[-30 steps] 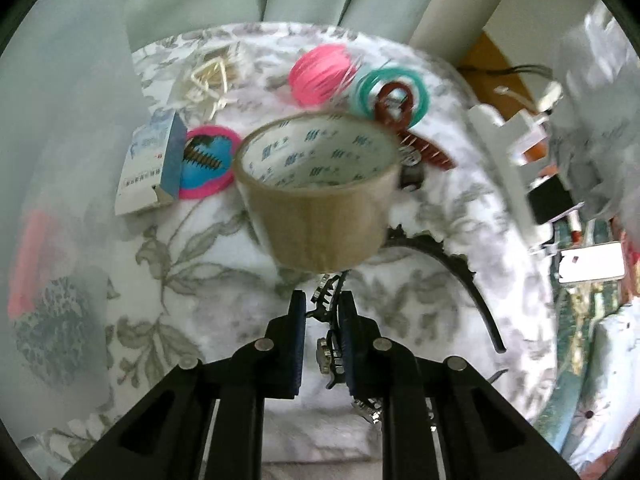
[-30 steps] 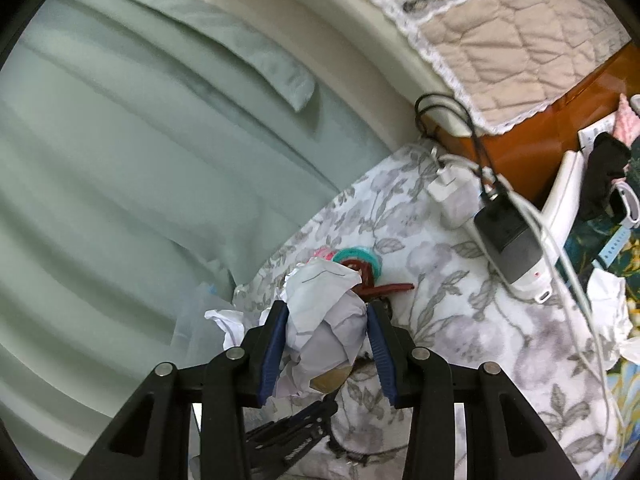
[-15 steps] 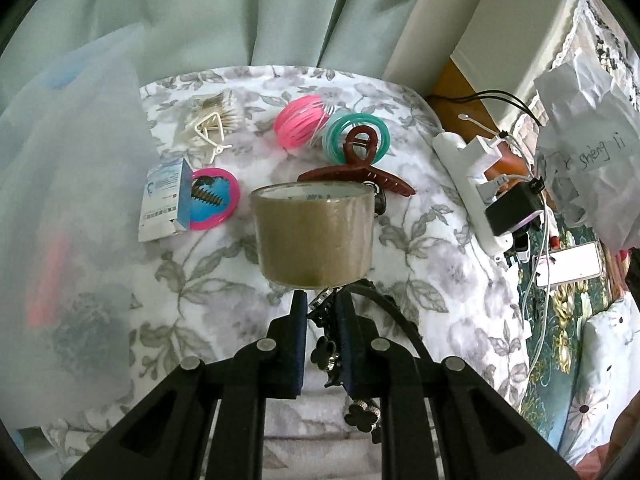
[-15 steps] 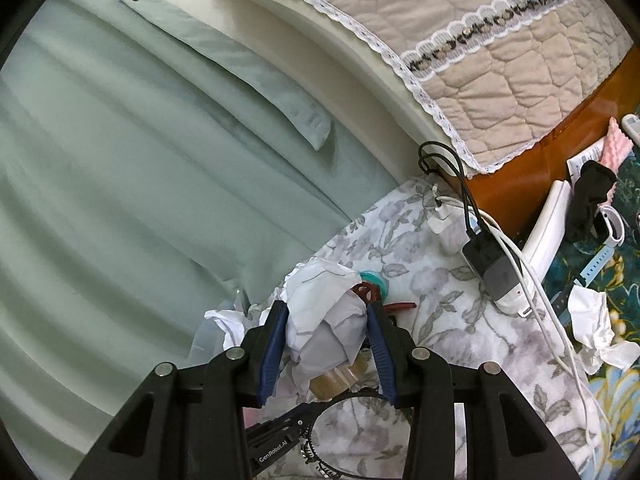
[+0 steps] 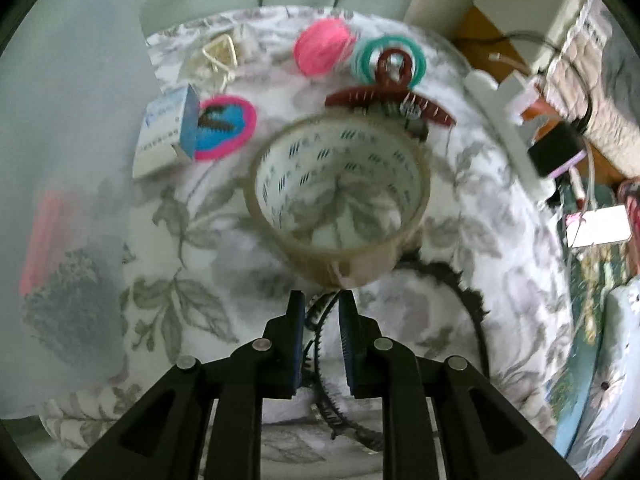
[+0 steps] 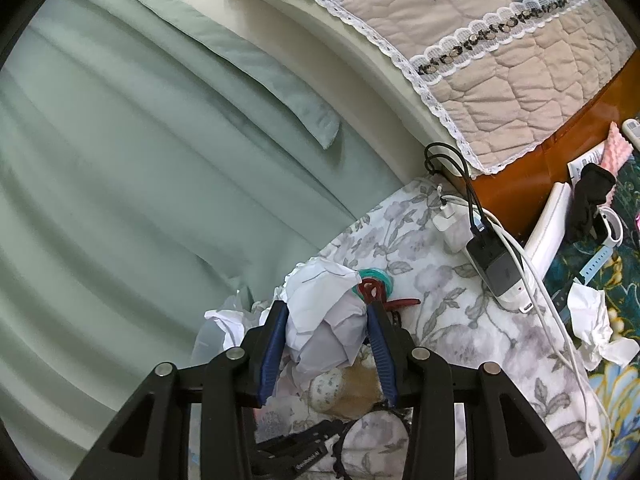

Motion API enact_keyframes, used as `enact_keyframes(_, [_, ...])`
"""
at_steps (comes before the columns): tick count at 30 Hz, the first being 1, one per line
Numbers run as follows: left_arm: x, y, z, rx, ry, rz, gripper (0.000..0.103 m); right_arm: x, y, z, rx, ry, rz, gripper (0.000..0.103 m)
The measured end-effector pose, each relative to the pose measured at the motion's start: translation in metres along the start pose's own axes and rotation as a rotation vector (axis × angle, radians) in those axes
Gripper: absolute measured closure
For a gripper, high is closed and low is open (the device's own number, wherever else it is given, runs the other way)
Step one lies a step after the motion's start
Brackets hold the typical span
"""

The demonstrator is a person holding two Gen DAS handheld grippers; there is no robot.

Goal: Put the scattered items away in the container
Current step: 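Lift the headband with the left gripper while the right gripper carries the paper toward the box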

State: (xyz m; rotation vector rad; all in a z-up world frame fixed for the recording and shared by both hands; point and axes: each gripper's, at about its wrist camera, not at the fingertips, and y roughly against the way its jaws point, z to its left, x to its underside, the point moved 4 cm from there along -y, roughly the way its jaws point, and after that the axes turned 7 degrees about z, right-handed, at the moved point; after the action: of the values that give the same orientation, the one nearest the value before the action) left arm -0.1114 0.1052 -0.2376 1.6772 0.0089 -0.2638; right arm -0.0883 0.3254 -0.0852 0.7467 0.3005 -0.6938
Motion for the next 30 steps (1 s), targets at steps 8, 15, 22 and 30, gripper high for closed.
enact_keyframes(8, [0.009, -0.022, -0.012, -0.112, -0.1, 0.03, 0.065, 0.001, -0.007, -0.01, 0.015, -0.024, 0.014, 0.06])
enact_keyframes(15, [0.01, -0.016, -0.019, -0.102, -0.109, 0.021, 0.086, 0.003, -0.01, -0.013, 0.022, -0.035, 0.021, 0.06])
enact_keyframes(22, [0.003, 0.019, -0.029, 0.038, -0.084, -0.029, 0.087, 0.007, -0.004, -0.006, 0.039, -0.048, -0.007, 0.06])
enact_keyframes(30, [-0.012, 0.087, -0.043, 0.158, -0.102, -0.187, 0.087, 0.005, 0.009, 0.004, 0.036, -0.019, -0.037, 0.06])
